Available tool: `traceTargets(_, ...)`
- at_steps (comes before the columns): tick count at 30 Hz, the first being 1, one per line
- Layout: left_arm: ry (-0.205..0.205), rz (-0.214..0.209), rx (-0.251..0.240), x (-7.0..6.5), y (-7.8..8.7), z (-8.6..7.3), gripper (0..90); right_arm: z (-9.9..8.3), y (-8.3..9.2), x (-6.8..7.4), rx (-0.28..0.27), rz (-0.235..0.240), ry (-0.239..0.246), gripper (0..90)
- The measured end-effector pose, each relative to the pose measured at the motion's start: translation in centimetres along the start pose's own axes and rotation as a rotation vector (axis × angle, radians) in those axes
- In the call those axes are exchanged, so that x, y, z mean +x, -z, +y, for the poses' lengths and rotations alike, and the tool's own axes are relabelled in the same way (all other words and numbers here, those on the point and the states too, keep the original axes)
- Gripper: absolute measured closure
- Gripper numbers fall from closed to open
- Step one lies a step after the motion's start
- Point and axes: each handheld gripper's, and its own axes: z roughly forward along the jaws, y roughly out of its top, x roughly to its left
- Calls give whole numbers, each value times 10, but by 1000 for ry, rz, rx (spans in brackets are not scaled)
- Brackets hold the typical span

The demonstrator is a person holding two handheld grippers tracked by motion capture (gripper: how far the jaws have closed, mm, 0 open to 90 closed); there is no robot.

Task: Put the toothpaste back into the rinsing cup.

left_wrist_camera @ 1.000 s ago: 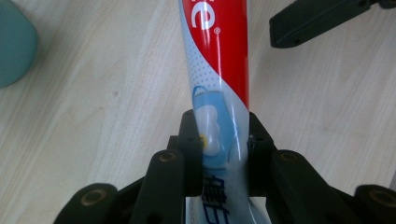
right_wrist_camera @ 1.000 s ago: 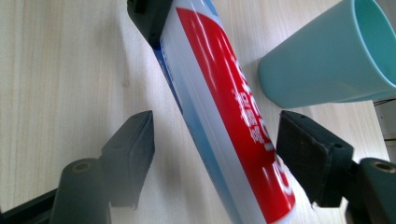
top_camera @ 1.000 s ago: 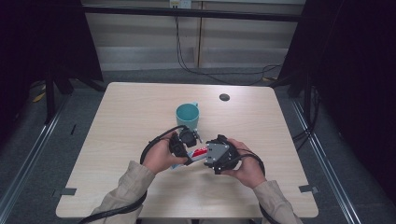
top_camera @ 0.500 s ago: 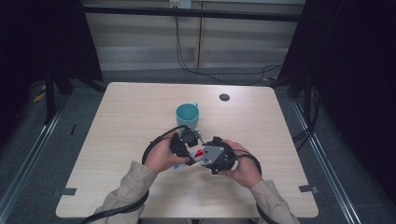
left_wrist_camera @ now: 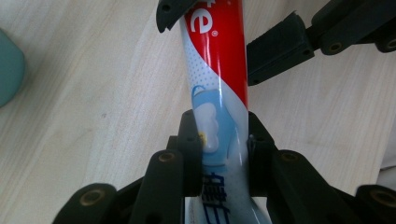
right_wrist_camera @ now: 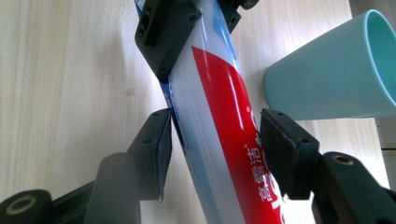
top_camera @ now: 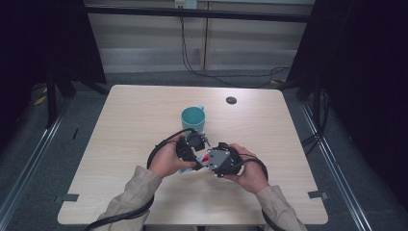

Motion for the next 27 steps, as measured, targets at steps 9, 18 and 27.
traceTargets(9,-27,18,1,-4,3,3,705,-1,-5,1,33,60,-11,630)
traceTargets(18,-61,120,-94,-5,11,1,423,-6,2,-4,23,47,-97,702)
traceTargets(27,-20,166,-180,7,22,-16,188,-27,11,-15,40,40,-194,711)
